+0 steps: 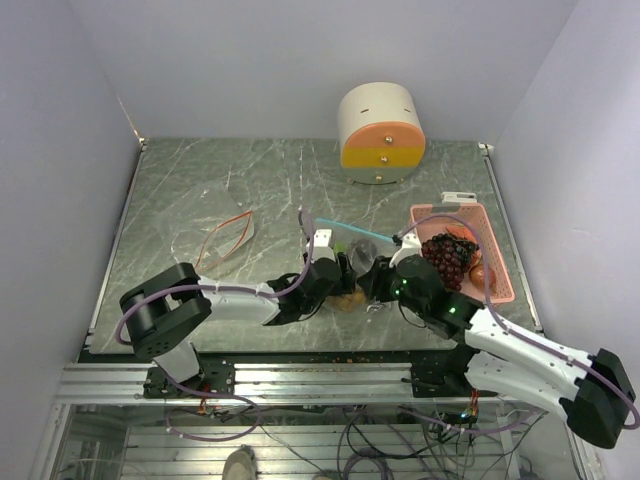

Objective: Open the zip-top bag and remove the fake food
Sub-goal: Pick up the zipper food storage bag at the center of the board.

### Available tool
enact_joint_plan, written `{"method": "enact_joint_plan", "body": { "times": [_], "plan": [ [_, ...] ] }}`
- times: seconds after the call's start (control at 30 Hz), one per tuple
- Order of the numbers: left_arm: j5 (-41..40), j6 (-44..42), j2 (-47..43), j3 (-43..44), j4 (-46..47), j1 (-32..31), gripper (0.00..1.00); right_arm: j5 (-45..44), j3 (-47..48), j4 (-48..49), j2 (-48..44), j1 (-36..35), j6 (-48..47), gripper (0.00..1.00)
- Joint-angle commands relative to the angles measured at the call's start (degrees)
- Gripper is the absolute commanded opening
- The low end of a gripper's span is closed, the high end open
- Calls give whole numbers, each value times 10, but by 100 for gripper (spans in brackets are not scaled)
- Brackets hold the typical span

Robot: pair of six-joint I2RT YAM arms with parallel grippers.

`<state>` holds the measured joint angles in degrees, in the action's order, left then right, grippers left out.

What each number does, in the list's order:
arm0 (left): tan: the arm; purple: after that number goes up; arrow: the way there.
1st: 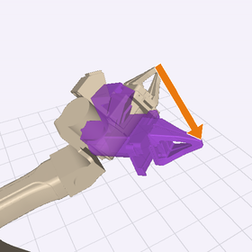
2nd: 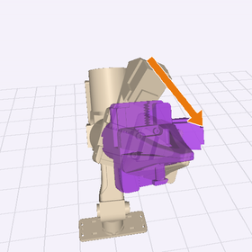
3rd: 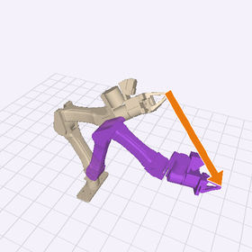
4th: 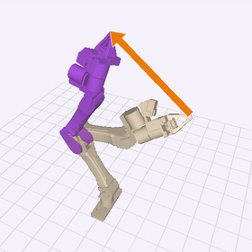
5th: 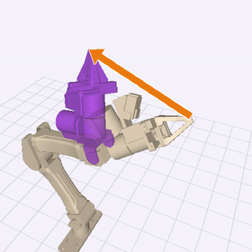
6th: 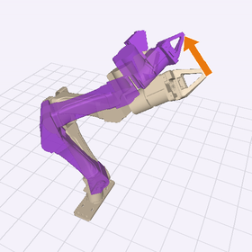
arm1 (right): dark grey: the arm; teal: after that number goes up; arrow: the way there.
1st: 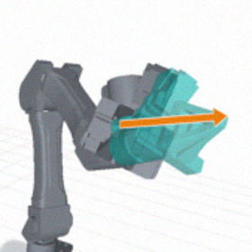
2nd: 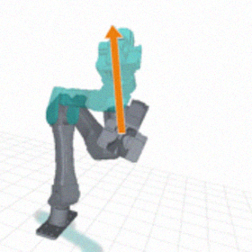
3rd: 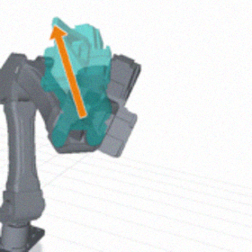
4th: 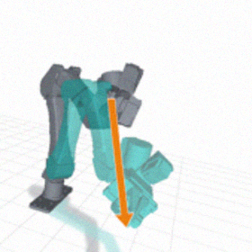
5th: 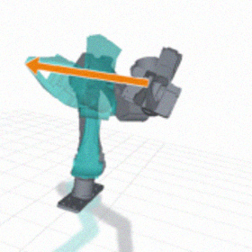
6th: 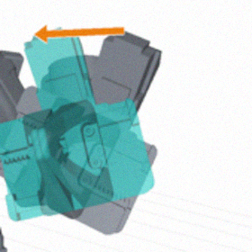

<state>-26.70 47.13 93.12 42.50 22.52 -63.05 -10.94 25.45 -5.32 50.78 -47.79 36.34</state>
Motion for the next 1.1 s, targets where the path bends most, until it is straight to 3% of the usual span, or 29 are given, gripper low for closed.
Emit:
{"method": "enact_joint_plan", "body": {
  "times": [0.0,0.07,0.27,0.5,0.67,0.77,0.9,1.0,1.07],
  "plan": [
    [-16,28,-4,-36,-40,-33,70,-105,46,-50,-27,32,1,47],
    [-22,34,-9,-50,-39,-38,70,-75,58,-48,-10,73,-4,59],
    [-39,46,-32,-79,-53,-43,70,14,58,-7,67,173,1,79],
    [-67,63,-88,-124,-66,-45,70,76,29,80,143,210,25,94],
    [-70,57,-100,-124,-72,-45,70,133,2,196,174,211,2,96],
    [-71,63,-92,-125,-67,-47,70,156,-7,244,205,213,-12,92],
    [-68,65,-84,-129,-56,-50,70,173,-20,311,228,216,-17,76],
    [-71,65,-88,-127,-59,-55,70,171,-22,334,230,216,-32,55],
    [-76,64,-95,-125,-67,-57,70,167,-25,345,223,216,-43,32]
  ]
}}
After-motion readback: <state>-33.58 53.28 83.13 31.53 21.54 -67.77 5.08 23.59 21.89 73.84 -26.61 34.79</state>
